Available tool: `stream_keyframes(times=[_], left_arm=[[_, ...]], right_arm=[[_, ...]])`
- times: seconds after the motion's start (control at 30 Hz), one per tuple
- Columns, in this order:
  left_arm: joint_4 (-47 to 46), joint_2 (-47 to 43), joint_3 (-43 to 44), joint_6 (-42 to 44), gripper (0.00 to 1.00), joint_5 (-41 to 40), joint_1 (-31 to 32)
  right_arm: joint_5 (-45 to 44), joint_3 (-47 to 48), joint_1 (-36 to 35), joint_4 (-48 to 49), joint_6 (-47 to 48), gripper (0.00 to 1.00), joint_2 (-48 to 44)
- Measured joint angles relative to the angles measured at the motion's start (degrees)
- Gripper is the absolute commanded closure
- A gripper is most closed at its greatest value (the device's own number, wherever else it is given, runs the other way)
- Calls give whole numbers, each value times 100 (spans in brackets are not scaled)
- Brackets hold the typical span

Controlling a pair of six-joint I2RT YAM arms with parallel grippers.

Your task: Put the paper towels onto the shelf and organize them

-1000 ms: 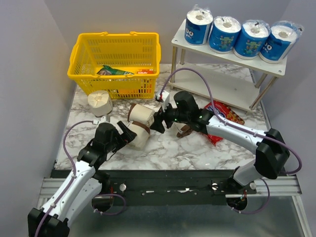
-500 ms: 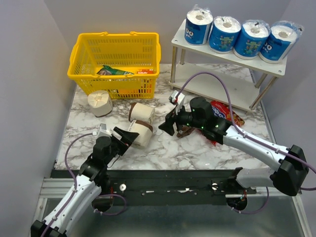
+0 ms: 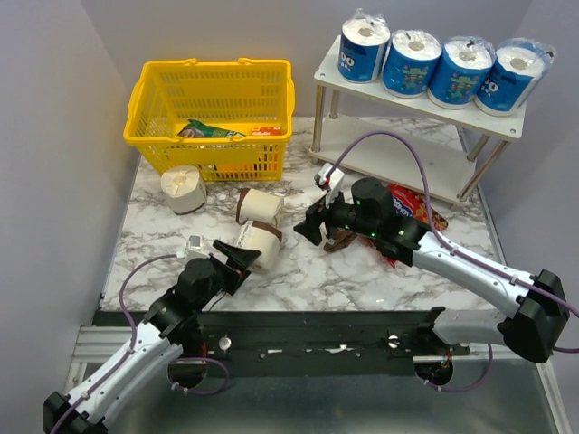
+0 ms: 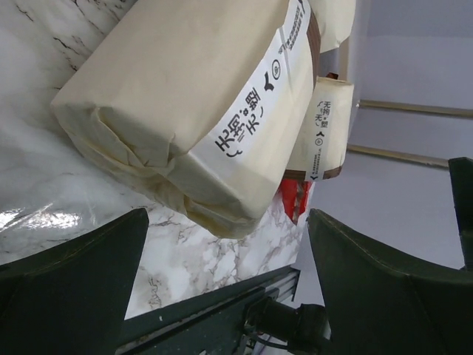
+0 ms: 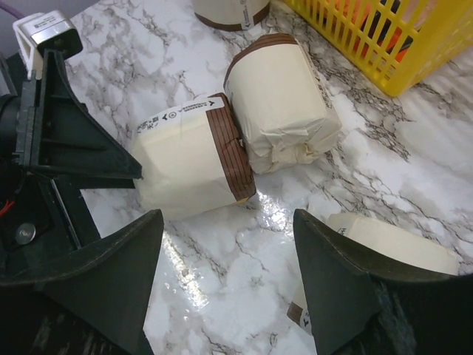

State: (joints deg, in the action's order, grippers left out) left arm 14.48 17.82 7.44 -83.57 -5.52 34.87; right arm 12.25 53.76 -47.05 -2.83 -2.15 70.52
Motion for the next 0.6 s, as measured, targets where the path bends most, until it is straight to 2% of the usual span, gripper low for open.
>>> stream_keyframes(times=[0.23,0.6], left_arm=[[-94,-267,-190,-208,2,-457,149],[-975,201,-391,-61,11,-634,166]], right_arm=[[-129,-37,0,-20,-4,21,-127],[-197,-138,0,-44,-39,21,-170]])
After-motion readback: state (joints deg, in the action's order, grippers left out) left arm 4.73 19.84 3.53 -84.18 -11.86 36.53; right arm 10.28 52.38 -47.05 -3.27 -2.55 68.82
